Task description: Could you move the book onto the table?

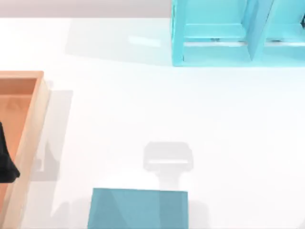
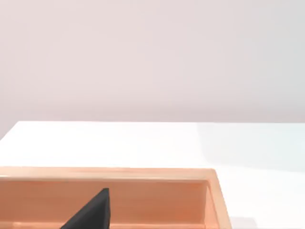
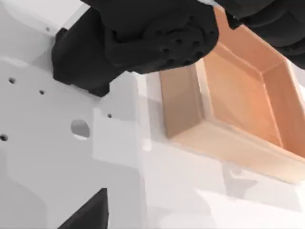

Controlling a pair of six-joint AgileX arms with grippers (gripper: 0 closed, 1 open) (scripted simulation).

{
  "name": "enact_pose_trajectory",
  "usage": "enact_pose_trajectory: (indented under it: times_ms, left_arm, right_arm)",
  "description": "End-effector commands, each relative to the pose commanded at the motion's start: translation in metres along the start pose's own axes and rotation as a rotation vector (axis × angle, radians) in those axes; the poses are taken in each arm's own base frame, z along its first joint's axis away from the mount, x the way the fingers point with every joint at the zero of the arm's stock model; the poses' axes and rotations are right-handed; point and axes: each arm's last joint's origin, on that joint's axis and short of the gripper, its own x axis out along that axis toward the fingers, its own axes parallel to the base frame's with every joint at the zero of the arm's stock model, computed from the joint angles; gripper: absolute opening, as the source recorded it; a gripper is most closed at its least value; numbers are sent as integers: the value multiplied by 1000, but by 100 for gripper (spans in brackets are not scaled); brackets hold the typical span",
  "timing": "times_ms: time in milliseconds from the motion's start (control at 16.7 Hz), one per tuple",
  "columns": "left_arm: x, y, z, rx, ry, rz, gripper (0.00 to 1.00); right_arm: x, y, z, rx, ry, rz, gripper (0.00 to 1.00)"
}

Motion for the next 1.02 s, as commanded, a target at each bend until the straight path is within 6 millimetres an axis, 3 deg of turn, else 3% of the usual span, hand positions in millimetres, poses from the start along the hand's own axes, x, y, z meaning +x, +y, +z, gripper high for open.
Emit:
enact_pose_trajectory:
  times_ms: [120, 240, 420, 540, 600, 720, 780, 900, 1020]
  left_arm:
    - [0, 0, 0, 0, 0, 0, 100]
    - [0, 0, 0, 0, 0, 0, 100]
    - [0, 0, 0, 0, 0, 0, 100]
    - [0, 0, 0, 0, 0, 0, 100]
    - [0, 0, 0, 0, 0, 0, 100]
    - [0, 0, 0, 0, 0, 0, 100]
    - [0, 0, 0, 0, 0, 0, 100]
    - [0, 0, 0, 0, 0, 0, 100]
    - [0, 0, 0, 0, 0, 0, 100]
  right_arm:
    - [-76, -7, 22, 118, -267, 258, 100]
    - [-158, -28, 27, 232, -540, 587, 100]
    - [-265, -96, -4, 370, -926, 1215, 100]
    - [-302, -162, -43, 425, -1147, 1704, 100]
    - [-305, -198, -64, 437, -1243, 1963, 100]
    - [-280, -267, -102, 427, -1412, 2493, 100]
    - [-253, -295, -116, -402, 1471, -2728, 100]
    - [-176, -330, -128, -242, 1169, -2334, 100]
    - [-87, -328, -121, -133, 947, -1934, 100]
